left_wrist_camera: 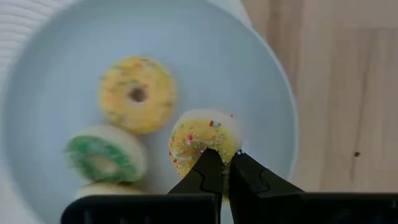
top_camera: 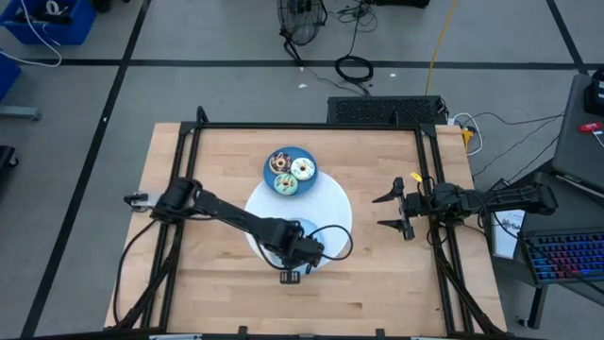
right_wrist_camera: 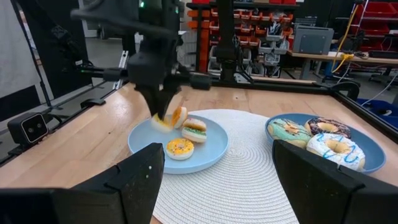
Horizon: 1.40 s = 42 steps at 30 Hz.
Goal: Pick & Place donuts
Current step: Put the small yellow donut on the light blue plate
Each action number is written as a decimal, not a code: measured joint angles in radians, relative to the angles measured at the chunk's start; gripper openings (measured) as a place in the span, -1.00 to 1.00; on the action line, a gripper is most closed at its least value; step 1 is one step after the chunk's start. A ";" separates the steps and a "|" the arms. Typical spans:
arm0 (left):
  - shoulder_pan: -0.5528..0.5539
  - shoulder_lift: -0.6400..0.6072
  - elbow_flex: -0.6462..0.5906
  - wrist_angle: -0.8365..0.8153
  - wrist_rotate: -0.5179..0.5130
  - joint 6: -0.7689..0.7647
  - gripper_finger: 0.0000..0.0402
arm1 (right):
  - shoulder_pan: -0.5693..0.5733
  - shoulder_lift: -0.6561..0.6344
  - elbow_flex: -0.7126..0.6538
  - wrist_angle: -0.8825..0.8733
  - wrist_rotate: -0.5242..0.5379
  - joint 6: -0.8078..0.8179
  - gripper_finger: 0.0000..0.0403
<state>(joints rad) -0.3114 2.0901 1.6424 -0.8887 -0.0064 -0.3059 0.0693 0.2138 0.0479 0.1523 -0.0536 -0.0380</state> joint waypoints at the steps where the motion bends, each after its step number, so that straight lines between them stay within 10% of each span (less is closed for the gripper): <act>1: 0.000 0.005 0.000 0.001 0.011 -0.001 -0.96 | 0.000 0.000 0.000 0.000 0.000 0.000 0.41; 31: 0.028 0.015 0.000 0.030 0.092 -0.207 0.47 | 0.000 0.000 0.000 0.000 0.000 0.000 0.41; 42: 0.038 0.011 0.000 0.075 0.096 -0.214 0.70 | 0.000 0.000 0.000 0.000 0.000 0.000 0.41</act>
<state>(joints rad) -0.2737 2.1007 1.6424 -0.8135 0.0897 -0.5198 0.0696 0.2138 0.0479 0.1524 -0.0536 -0.0380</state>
